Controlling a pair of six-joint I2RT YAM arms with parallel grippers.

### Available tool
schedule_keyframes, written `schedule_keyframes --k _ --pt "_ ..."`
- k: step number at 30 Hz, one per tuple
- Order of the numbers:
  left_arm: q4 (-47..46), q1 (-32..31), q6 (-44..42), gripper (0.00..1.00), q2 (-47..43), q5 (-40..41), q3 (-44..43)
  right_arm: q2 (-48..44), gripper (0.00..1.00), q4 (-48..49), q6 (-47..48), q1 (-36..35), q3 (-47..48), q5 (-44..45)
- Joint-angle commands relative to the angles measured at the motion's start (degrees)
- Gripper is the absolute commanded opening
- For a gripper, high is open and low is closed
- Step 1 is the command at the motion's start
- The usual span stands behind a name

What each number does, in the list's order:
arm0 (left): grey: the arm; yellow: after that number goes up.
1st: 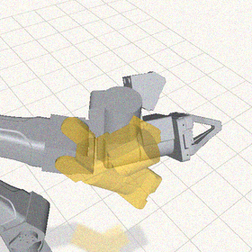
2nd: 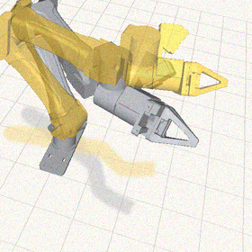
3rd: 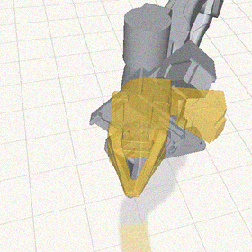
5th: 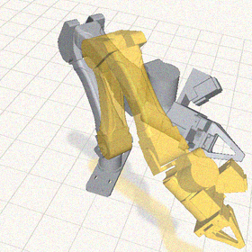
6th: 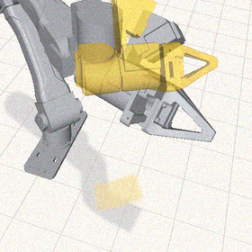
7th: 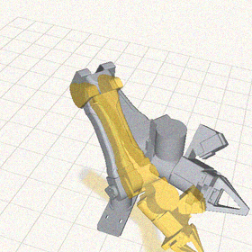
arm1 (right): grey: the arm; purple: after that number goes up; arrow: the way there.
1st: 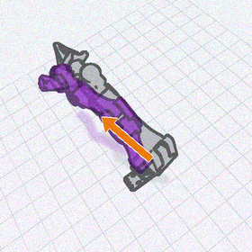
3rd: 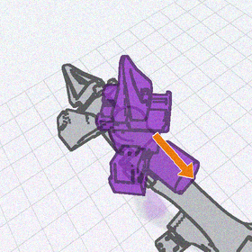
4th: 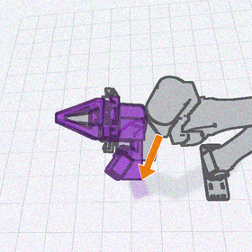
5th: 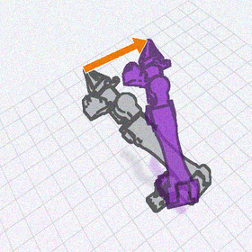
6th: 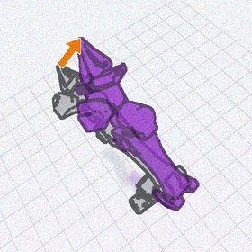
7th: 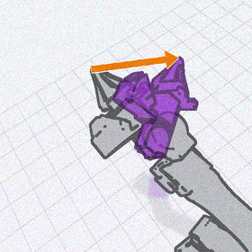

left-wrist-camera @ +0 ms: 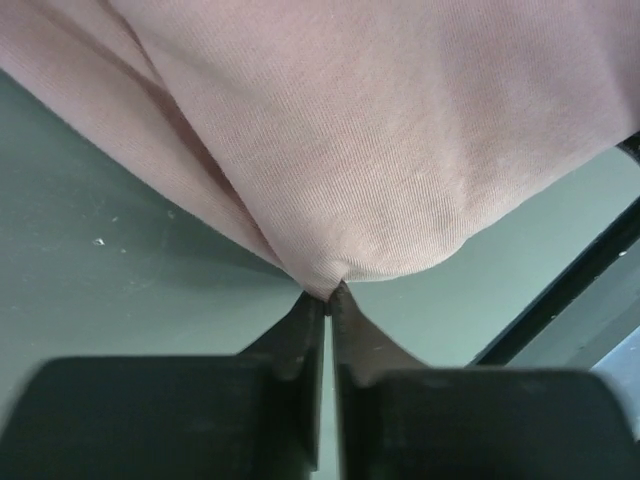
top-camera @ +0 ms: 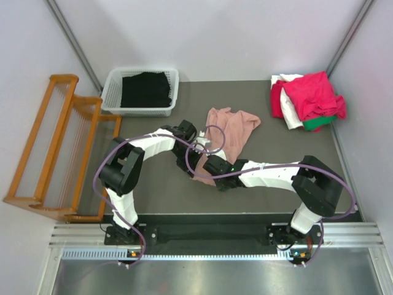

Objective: Fold and stack the t-shirts
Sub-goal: Fold the tshirt

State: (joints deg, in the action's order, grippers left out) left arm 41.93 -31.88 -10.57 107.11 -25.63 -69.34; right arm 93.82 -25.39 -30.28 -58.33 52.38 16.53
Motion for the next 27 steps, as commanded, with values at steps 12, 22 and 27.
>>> schedule_keyframes --k 12,22,27 --pt "1.9 0.9 -2.2 0.00 -3.1 3.3 -0.5 0.2 0.00 0.8 -1.3 0.3 -3.0 0.0" --pt "3.2 4.7 -3.3 0.00 -4.5 3.1 -0.5 -2.0 0.00 -0.8 -2.0 0.3 -5.4 1.0" --pt "6.3 4.7 -4.2 0.00 -5.2 1.2 -2.5 -4.1 0.00 -1.9 -2.9 0.3 -6.8 0.4"
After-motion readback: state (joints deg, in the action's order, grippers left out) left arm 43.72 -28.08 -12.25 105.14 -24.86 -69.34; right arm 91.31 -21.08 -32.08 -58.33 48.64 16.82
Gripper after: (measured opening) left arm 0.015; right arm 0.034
